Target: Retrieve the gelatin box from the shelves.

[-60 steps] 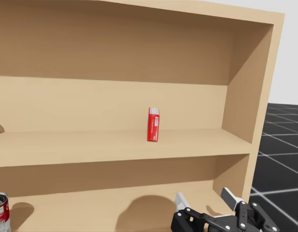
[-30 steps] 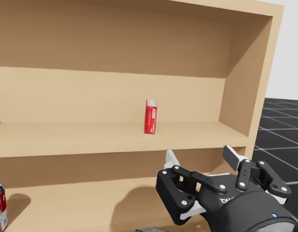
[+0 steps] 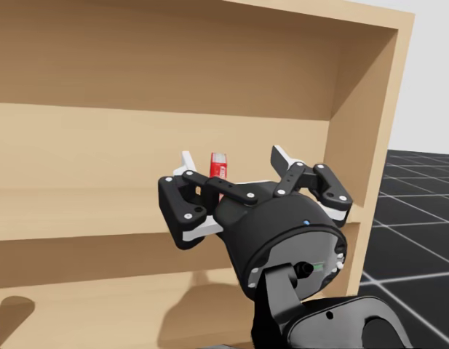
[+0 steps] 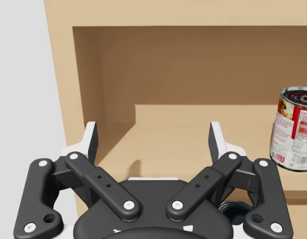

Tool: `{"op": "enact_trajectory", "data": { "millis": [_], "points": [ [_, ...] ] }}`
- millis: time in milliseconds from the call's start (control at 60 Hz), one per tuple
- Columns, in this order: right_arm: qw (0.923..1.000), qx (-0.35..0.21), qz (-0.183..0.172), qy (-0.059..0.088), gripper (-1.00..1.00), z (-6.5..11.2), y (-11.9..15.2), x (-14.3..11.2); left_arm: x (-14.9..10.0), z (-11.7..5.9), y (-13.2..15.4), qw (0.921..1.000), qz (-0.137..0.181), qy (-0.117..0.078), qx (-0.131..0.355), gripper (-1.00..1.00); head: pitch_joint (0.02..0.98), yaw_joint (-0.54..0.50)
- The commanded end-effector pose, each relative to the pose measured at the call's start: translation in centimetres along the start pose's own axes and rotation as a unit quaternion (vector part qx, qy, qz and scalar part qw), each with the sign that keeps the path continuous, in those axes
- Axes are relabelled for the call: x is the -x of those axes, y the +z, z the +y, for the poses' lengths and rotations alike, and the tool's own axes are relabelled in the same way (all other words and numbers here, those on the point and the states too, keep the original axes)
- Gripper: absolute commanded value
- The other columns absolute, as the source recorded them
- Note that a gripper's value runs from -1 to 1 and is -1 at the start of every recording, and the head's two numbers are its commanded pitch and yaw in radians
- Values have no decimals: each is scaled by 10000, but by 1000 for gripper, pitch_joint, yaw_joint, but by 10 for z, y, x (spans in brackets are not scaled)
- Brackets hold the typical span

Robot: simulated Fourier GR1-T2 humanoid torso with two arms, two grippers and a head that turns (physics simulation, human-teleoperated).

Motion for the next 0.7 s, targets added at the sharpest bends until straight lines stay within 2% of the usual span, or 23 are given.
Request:
{"op": "enact_trajectory", "data": {
  "millis": [17,67,100,167,250,267,300,350,417,483,600,667,683,700],
  "points": [
    [9932,63,1159,-3,-1000,9,-27,19,-3,0,1,10000,-14,66,41,-1000,270,-307],
    [9929,119,1188,20,-1000,9,-32,21,-3,0,1,10000,-15,75,47,-1000,270,-307],
    [9921,134,1250,-37,-1000,8,-37,24,-4,1,1,10000,-18,78,50,-1000,270,-306],
    [9908,329,1312,14,-1000,7,-47,28,-4,1,2,9999,-24,95,58,-1000,270,-305],
    [9894,468,1376,1,-1000,6,-59,32,-5,1,2,9999,-25,117,79,-1000,268,-304],
    [9888,497,1407,20,-1000,6,-62,33,-5,1,2,9997,-7,196,126,-1000,269,-303],
    [9875,498,1496,-39,-1000,6,-67,34,-6,0,3,9995,-1,261,183,-1000,269,-303],
    [9867,547,1533,36,-1000,6,-74,37,-7,-1,4,9997,-37,196,154,-1000,270,-303],
    [9851,500,1645,-80,-1000,4,-84,42,-8,-1,5,9997,-77,161,160,-1000,272,-304],
    [9846,671,1612,73,-1000,3,-92,47,-8,0,5,9997,-78,180,156,-1000,274,-304],
    [9806,725,1818,57,-1000,3,-101,52,-9,-1,6,9997,-76,196,147,-1000,277,-300],
    [9809,626,1844,44,-1000,3,-103,54,-10,-1,6,9997,-83,200,151,-1000,280,-301],
    [9805,693,1837,116,-1000,4,-102,54,-10,-1,6,9996,-85,201,151,-1000,281,-300],
    [9816,829,1704,242,-377,5,-101,56,-10,-1,7,9996,-91,201,151,-1000,281,-301]
  ]
}}
